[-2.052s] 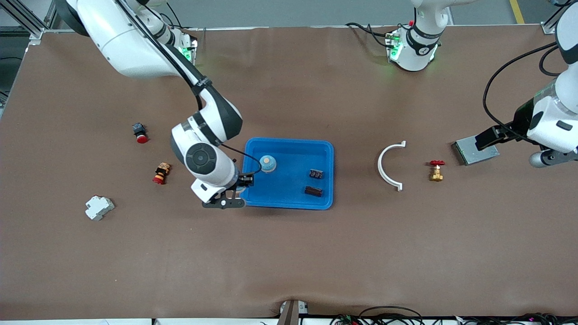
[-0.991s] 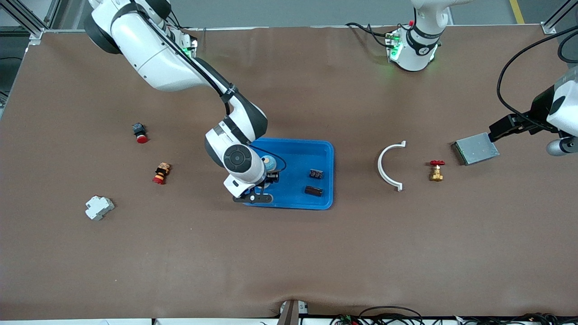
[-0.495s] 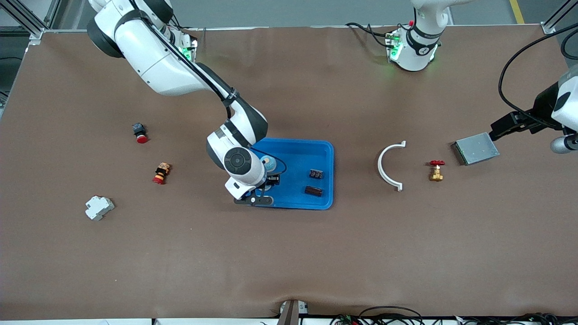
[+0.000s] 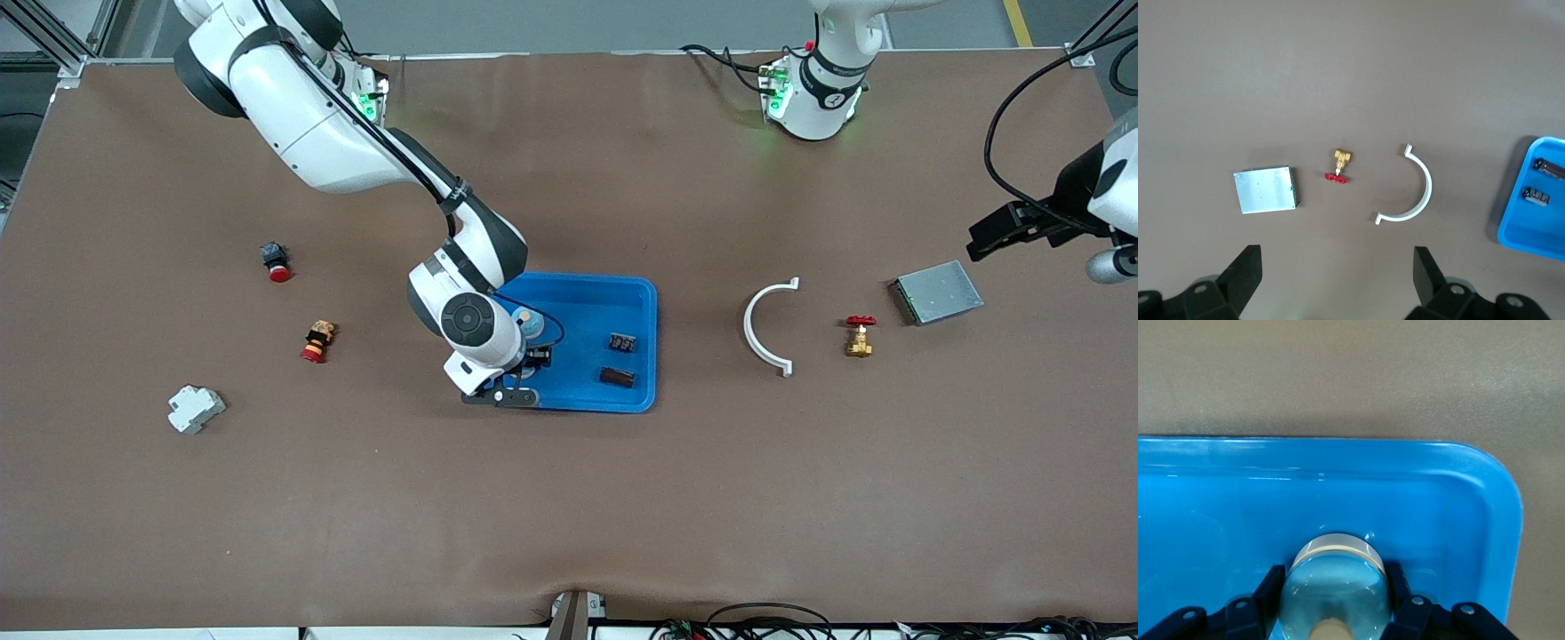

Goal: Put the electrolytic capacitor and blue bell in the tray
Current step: 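Lower the second bell into the tray with the right gripper and release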

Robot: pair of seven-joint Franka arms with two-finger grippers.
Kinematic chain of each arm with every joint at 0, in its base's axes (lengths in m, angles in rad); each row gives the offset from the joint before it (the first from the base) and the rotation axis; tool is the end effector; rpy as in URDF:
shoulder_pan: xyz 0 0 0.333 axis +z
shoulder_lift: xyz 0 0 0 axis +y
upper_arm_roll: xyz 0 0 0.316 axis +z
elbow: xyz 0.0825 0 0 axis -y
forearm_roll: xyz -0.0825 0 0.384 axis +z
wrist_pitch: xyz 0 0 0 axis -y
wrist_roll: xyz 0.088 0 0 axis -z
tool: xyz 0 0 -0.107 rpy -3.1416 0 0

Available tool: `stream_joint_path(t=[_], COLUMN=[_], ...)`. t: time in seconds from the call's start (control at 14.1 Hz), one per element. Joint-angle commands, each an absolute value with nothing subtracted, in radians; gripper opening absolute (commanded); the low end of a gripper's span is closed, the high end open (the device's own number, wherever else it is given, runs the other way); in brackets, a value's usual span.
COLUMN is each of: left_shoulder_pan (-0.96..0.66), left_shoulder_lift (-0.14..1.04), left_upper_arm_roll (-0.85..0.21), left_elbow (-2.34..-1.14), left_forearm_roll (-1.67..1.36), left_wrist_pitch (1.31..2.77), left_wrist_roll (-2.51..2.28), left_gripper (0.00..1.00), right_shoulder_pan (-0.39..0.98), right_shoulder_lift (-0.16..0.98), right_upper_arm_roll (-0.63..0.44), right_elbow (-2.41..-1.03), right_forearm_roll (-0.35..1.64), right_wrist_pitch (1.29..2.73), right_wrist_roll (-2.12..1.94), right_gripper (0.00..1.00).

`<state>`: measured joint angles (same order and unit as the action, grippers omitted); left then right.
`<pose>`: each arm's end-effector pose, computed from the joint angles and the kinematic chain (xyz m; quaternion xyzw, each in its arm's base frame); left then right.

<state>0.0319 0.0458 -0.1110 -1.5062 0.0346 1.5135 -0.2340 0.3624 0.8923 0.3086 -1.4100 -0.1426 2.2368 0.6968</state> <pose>0.5617 -0.0391 0.6245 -0.9967 -0.0780 0.0166 0.0175 0.5957 0.4121 0.1803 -0.9976 0.0210 0.0500 0.0428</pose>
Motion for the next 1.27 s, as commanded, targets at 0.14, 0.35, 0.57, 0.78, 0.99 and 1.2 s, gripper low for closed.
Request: stream_joint_path(t=[0.14, 0.35, 0.57, 0.78, 0.99, 1.2], left_shoulder_pan=[-0.009, -0.008, -0.008, -0.005, -0.005, -0.011], left_shoulder_lift=[-0.023, -0.054, -0.074, -0.075, -0.066, -0.064], left_upper_arm_roll=[-0.068, -0.067, -0.072, -0.072, -0.072, -0.074], left_elbow=[-1.589, -1.627, -1.66, -1.658, -1.652, -1.643], left_forearm_roll=[0.026, 0.028, 0.029, 0.029, 0.029, 0.026], left_wrist_pitch=[1.52, 1.532, 1.563, 1.562, 1.563, 1.563], left_wrist_roll=[-0.172, -0.17, -0.17, -0.17, -0.169, -0.17], left_gripper=[1.0, 1.0, 1.0, 1.0, 1.0, 1.0], right_shoulder_pan=[0.364, 0.351, 0.345, 0.347, 0.341, 0.321], right_shoulder_lift=[0.904, 0.897, 0.887, 0.855, 0.757, 0.668], right_upper_arm_roll=[0.304, 0.302, 0.302, 0.302, 0.304, 0.304], right_elbow=[-1.384, -1.385, -1.385, -1.387, -1.385, -1.385], right_forearm_roll=[-0.144, -0.143, -0.14, -0.138, -0.138, -0.132], right_wrist_pitch=[2.232, 2.232, 2.223, 2.206, 2.065, 1.929], right_wrist_roll=[0.707, 0.71, 0.709, 0.71, 0.712, 0.704], right_gripper=[0.69, 1.0, 1.0, 1.0, 1.0, 1.0])
